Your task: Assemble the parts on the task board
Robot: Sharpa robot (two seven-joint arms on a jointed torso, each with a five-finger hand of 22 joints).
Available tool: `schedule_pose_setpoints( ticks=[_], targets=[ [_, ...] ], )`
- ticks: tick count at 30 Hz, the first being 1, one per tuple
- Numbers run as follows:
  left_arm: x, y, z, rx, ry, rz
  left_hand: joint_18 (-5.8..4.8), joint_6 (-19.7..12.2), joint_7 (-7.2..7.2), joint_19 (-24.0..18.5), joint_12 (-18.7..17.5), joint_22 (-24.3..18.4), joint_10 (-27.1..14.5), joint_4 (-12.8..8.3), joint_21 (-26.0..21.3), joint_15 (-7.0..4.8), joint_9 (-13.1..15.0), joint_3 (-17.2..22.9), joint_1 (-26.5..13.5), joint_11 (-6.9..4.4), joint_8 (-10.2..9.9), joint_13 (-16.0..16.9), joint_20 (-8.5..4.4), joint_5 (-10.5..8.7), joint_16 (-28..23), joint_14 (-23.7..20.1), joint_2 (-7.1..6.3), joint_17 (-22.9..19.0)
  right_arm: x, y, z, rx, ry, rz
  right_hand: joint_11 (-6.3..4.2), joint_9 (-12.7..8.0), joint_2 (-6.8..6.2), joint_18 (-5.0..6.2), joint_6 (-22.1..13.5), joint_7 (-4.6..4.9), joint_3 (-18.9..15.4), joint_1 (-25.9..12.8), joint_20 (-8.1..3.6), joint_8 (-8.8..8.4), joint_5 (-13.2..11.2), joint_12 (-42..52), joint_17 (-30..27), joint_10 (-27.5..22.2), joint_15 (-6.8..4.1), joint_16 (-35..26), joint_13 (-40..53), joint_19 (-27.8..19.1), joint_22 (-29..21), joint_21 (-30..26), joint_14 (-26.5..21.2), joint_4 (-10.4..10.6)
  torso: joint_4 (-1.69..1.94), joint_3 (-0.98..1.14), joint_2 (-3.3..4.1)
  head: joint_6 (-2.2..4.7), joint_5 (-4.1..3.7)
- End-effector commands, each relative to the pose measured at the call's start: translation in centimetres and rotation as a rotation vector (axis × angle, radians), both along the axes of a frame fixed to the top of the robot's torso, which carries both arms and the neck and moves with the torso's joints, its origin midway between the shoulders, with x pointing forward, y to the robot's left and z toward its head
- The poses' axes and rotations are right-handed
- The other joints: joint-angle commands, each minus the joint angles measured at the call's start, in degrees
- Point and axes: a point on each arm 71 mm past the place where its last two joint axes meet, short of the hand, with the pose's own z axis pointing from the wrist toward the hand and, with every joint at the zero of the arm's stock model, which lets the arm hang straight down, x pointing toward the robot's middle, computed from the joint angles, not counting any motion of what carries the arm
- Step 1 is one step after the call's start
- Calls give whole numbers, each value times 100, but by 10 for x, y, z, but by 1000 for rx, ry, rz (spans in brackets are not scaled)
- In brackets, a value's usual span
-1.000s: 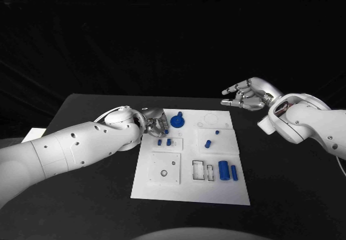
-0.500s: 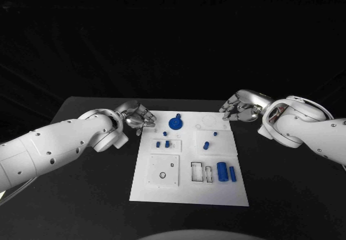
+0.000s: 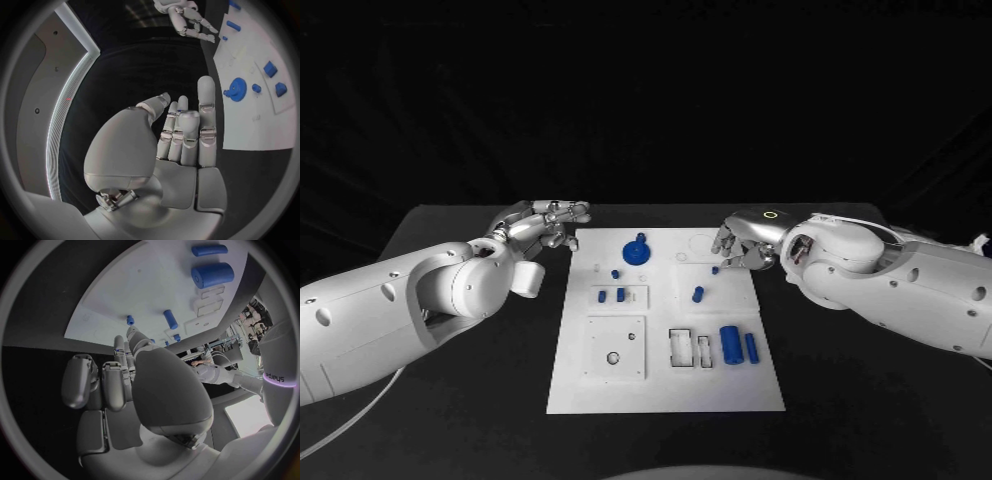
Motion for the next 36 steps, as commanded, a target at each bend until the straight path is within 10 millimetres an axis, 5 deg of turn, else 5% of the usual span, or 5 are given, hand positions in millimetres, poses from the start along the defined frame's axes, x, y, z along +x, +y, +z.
schedule_pose_setpoints(
  ticks=[1,21,36],
  targets=[
    [-2,-1,5,-148,2,33,66,35,8,-29,26,-11,39,-3,-28,6,5,-54,-55,4,25,9,-11,-17,-32,-53,-15,-23,0,3,-5,-107,-19,5,14,-7,-72,30,-20,-10,98,-9,33,-33,-28,-25,-16,-34,17,-32,-92,19,-11,-30,303,2,-9,1,4,-7,-23],
    [-7,0,7,-163,2,27,63,25,7,-42,75,-39,3,-25,-66,4,-2,-106,-40,3,32,18,-17,-10,-83,-116,-6,-144,0,15,-24,-129,22,32,1,4,-111,31,5,-30,445,-106,14,-18,-67,-1,-41,-6,-5,-49,-363,21,-27,-49,304,-29,-5,8,6,-67,13],
    [-8,2,5,-147,28,34,62,-6,16,-46,127,-68,-57,-91,-102,3,-11,-104,48,7,30,23,-21,4,-118,-167,37,-238,0,18,-32,-175,84,32,-76,47,30,30,261,-107,1042,-260,-58,25,-287,13,-17,246,-100,-28,-574,44,2,-40,315,-158,-4,9,12,-111,18]
  ],
)
